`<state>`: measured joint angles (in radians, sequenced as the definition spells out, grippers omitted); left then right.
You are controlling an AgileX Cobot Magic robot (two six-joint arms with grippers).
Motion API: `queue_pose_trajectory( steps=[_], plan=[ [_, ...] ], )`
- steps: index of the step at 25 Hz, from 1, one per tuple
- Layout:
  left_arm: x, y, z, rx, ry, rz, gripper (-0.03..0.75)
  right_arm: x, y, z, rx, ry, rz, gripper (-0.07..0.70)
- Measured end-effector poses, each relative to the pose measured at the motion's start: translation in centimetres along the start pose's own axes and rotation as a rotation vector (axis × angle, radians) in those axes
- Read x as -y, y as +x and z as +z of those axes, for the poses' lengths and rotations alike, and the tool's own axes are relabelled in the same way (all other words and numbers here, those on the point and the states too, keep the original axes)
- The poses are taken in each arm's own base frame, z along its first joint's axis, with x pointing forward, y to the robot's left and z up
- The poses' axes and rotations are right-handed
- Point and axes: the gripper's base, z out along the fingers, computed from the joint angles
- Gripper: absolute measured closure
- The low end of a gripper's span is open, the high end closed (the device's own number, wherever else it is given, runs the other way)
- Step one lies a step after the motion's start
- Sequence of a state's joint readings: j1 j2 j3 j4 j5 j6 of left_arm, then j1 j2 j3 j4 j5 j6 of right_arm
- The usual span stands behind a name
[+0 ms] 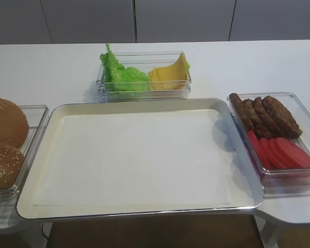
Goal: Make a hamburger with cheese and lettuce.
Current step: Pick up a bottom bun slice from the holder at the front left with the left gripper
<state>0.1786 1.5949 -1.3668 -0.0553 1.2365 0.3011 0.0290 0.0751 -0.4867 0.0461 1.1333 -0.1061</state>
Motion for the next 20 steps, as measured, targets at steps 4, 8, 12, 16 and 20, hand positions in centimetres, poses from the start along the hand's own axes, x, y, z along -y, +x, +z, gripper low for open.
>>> queue_pose_trajectory(
  steps=[4, 8, 12, 16, 20],
  plan=[
    [0.2, -0.4, 0.8, -0.006, 0.049, 0.019, 0.320, 0.0, 0.0, 0.0, -0.001, 0.000, 0.000, 0.013],
    [0.0, -0.6, 1.5, -0.019, 0.068, 0.025, 0.320, 0.0, 0.0, 0.0, -0.003, -0.002, 0.001, 0.013],
    [-0.5, -0.7, 2.1, -0.033, 0.074, 0.015, 0.320, 0.0, 0.0, 0.0, -0.003, -0.002, 0.001, 0.013],
    [-1.0, -0.7, 2.4, -0.027, 0.101, -0.003, 0.320, 0.0, 0.1, 0.1, -0.006, -0.002, 0.001, 0.013],
    [-1.3, -0.7, 2.3, -0.014, 0.127, -0.011, 0.320, 0.0, 0.1, 0.1, -0.008, -0.002, 0.001, 0.013]
  ],
)
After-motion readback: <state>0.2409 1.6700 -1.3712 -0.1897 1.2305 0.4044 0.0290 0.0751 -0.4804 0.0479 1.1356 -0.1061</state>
